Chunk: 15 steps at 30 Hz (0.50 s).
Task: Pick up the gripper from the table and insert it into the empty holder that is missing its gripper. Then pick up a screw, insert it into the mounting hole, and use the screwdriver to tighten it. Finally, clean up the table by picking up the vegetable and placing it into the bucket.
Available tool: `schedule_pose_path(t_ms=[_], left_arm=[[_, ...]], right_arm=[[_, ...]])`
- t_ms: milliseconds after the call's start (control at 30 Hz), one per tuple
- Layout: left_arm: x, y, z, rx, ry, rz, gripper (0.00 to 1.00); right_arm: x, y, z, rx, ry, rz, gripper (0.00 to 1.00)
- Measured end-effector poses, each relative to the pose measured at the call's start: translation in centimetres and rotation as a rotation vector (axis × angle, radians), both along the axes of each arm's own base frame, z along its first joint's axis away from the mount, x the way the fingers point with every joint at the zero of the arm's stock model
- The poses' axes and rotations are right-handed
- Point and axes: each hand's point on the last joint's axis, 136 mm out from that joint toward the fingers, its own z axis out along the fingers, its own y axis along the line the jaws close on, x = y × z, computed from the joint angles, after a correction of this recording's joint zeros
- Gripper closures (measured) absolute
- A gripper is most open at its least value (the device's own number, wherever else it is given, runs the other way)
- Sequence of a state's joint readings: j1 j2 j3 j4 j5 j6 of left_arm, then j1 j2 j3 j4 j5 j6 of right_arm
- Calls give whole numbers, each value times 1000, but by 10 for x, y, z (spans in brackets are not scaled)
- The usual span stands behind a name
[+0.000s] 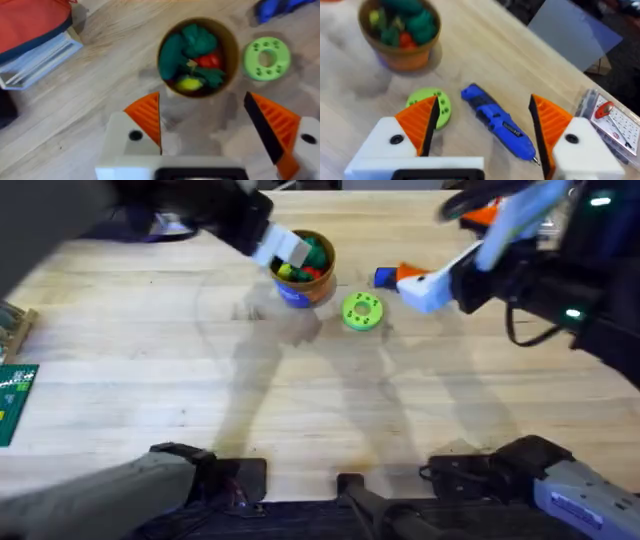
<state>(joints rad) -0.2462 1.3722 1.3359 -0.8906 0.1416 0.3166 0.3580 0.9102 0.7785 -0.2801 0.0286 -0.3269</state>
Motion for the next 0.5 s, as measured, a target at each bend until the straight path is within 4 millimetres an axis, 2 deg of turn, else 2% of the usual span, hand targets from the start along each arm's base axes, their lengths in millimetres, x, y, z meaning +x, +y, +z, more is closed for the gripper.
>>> schedule_pose_path(t_ms=[133, 300, 400, 500], left_arm=[[-51, 3, 43, -55, -45, -34, 12], [-103, 11, 69, -90, -83, -57, 12], [-121, 13, 74, -100, -86, -64, 12], [-128, 14, 77, -104, -95, -66, 12]], right_arm=[[-18, -6, 28, 107, -16, -47, 7], [-44, -9, 36, 192, 27, -51, 7], [-51, -7, 37, 223, 41, -41, 7], [-56, -6, 32, 232, 73, -35, 7]])
